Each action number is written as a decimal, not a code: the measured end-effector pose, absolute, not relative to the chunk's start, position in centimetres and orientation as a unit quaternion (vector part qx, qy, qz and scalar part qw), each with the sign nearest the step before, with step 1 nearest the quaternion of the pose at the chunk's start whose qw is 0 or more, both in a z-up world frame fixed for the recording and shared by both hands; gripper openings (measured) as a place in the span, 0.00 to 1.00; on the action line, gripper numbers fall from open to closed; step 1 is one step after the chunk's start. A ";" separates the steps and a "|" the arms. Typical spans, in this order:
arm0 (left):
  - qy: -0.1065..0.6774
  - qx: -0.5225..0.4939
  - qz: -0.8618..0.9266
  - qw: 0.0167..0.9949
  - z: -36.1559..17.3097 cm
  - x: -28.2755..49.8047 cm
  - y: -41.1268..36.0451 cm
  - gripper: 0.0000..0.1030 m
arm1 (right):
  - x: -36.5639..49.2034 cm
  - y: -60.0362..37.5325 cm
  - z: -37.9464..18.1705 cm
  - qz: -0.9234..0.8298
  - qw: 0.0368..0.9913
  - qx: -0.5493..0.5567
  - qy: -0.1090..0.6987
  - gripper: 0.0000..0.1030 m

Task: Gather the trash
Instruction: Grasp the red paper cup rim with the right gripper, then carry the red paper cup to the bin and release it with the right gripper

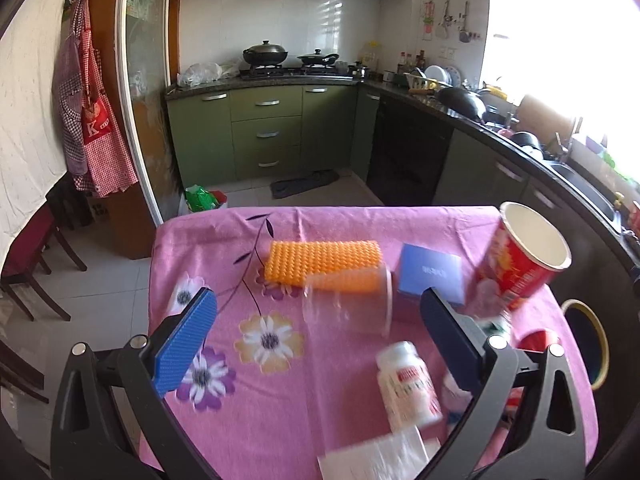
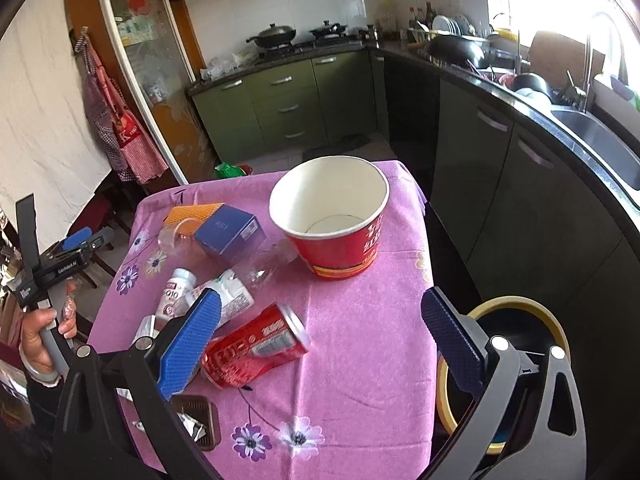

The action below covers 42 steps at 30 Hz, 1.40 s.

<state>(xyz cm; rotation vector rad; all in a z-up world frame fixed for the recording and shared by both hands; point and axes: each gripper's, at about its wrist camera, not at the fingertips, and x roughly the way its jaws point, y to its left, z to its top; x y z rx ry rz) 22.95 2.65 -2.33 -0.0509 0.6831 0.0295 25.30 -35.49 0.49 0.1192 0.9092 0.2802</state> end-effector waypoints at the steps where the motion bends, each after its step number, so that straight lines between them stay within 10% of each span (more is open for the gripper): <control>1: 0.336 -0.027 0.016 0.942 -2.6 23.7 2.8 0.94 | 27.1 -35.8 0.5 0.132 0.880 0.063 0.452 0.96; 17: 0.378 -0.035 0.005 0.925 -8.1 28.7 3.3 0.94 | 45.9 -35.5 -7.2 0.049 0.770 0.018 0.636 0.36; 21: 0.379 -0.030 0.004 0.925 -8.1 28.4 2.9 0.94 | 46.6 -34.3 -8.8 0.043 0.756 0.014 0.653 0.07; 42: 0.409 -0.015 -0.112 0.905 -7.4 26.8 -1.2 0.94 | 30.7 -57.3 -6.9 -0.084 0.775 0.170 0.603 0.06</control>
